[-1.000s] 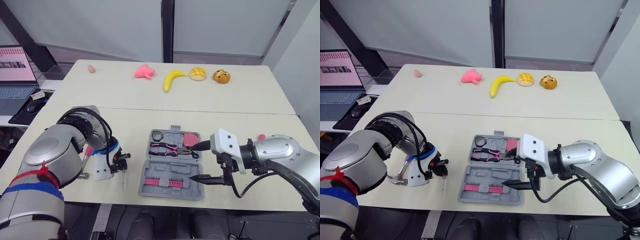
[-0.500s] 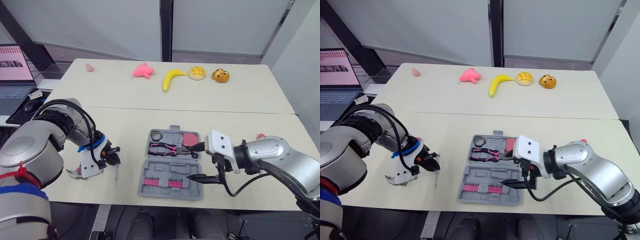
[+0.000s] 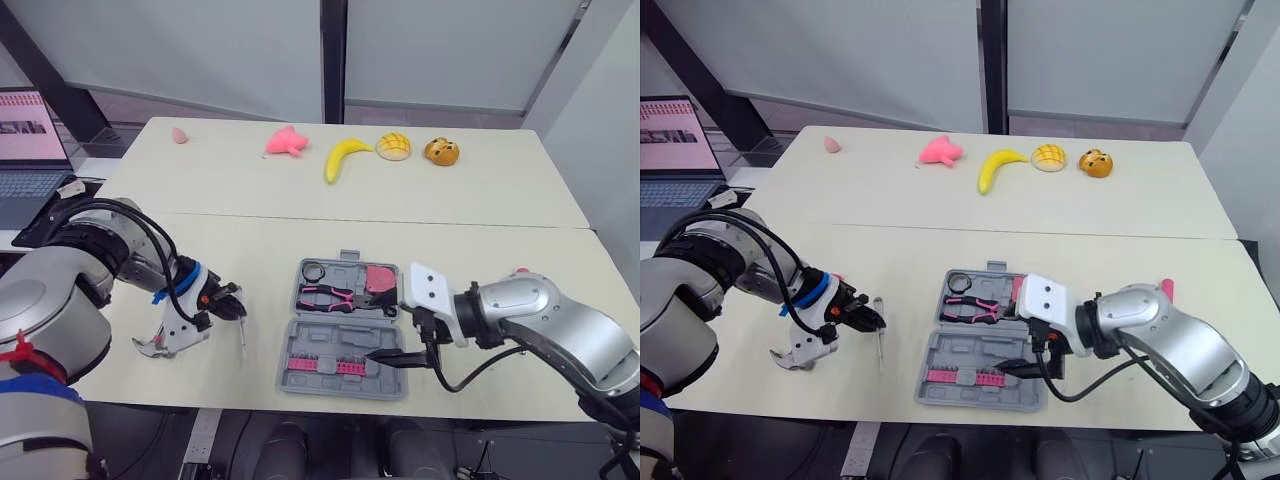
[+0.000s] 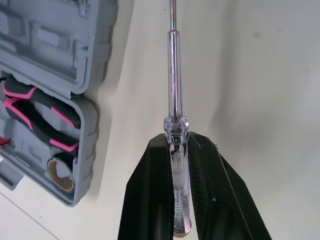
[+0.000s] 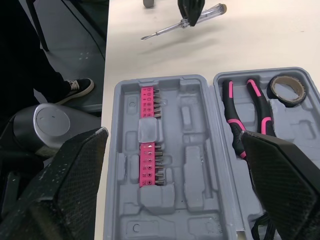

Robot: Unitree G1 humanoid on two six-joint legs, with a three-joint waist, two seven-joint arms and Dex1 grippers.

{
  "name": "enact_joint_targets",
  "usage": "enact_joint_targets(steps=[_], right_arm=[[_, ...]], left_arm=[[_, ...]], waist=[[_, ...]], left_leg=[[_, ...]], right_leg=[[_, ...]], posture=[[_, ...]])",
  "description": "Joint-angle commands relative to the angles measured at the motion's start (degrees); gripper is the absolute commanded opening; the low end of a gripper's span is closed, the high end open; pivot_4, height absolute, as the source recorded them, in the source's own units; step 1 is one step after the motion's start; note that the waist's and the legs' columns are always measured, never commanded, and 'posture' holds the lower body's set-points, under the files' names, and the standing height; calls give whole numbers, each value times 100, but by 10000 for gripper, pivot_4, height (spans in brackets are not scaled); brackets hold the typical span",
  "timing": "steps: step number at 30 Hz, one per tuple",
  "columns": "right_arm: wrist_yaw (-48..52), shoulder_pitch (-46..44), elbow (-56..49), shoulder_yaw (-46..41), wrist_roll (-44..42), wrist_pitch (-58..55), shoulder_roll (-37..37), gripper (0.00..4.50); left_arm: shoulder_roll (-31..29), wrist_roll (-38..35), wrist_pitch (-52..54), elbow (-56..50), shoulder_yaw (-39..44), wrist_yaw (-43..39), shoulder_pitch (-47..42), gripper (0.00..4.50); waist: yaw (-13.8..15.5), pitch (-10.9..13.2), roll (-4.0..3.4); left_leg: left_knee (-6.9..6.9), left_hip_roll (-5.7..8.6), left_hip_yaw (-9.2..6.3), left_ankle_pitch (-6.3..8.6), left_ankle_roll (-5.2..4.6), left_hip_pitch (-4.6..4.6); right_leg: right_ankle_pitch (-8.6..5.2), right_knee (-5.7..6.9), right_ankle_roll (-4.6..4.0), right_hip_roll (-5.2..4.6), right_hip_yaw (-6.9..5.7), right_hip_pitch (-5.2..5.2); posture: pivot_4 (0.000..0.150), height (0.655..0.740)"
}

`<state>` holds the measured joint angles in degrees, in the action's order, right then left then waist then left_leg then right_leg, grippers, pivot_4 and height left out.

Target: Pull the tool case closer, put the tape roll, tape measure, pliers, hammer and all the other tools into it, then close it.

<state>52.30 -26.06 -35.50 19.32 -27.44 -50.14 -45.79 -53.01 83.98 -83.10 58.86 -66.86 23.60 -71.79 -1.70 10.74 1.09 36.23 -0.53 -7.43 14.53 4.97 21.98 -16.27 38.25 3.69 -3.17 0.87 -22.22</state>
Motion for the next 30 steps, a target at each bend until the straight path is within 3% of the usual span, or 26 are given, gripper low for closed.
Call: enact_joint_targets(steps=[1, 7, 14, 19, 24, 27, 30], right_arm=[[-61, -139, -48, -10, 71, -3, 73, 45000], [-148, -168, -44, 48, 172, -38, 211, 45000], [-212, -211, -23, 103, 211, -37, 306, 45000], [-239, -247, -20, 145, 209, -24, 340, 45000], [-264, -274, -16, 167, 235, -14, 377, 45000], [-261, -280, -10, 177, 249, 2, 382, 45000], [-254, -294, 5, 203, 272, 25, 390, 45000]], left_arm=[[-120, -419, -19, 182, 370, -13, 156, 1072], [-249, -1638, -427, 595, 1102, -991, 537, 1072], [-341, -3406, -515, 992, 1887, -2769, 986, 1072], [-530, -5111, -214, 792, 2210, -4268, 1612, 1072], [-1308, -8220, 2131, -1715, 2586, -6541, 3214, 1072], [-1733, -9314, 3868, -3141, 3110, -7256, 4100, 1072], [-1987, -9928, 5356, -4163, 3670, -7537, 4793, 1072]], waist=[[-2, 0, 0], [-8, 0, 0], [-16, 0, 0], [-25, 0, -1], [-107, 2, -3], [-123, 2, -4], [-124, 2, -4]], left_leg=[[1, 0, 0, 0, 0, 0], [18, 0, -1, 0, 0, -3], [68, 0, 0, 0, -1, -5], [69, -1, -3, 0, -1, -4], [64, -7, -3, 1, -2, -4], [66, -10, -6, 0, -1, -6], [68, -12, -10, 0, -2, -11]], right_leg=[[0, 3, 0, 0, 0, -1], [-1, 42, 0, 1, 0, -10], [-3, 75, 3, 2, 4, -4], [1, 78, -4, 3, 4, -5], [1, 80, -6, 3, 8, -8], [4, 83, -11, 6, 7, -6], [7, 84, -17, 11, 4, -2]], posture=[[1500, 7369], [1500, 7369], [1500, 7369], [1500, 7369], [1500, 7369], [1500, 7369], [1500, 7369]])
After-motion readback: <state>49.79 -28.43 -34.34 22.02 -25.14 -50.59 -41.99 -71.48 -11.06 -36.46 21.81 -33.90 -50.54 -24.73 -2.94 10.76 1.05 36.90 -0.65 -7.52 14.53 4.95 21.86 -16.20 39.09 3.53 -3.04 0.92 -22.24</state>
